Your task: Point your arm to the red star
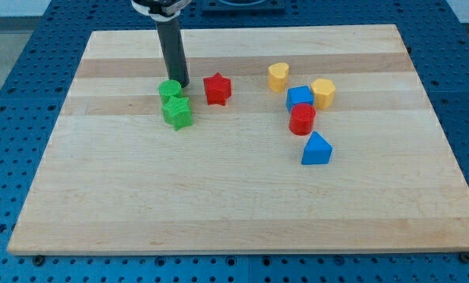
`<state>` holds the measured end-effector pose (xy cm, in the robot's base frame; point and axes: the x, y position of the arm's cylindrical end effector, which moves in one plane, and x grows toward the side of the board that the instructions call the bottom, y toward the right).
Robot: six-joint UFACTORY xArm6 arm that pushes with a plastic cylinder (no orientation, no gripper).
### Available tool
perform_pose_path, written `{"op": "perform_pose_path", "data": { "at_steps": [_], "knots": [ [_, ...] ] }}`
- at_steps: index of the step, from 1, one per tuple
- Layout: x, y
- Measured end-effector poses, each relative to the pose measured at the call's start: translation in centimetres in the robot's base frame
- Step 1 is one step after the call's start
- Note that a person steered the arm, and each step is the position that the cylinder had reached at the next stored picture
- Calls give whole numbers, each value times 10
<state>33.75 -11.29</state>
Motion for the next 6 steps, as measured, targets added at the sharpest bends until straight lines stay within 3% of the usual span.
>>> {"op": "perform_pose_path", "data": {
  "at_steps": [1,3,5,6],
  "knots": [
    [-17,12],
    [-22,101],
    [25,97],
    [26,77]
  ]
}}
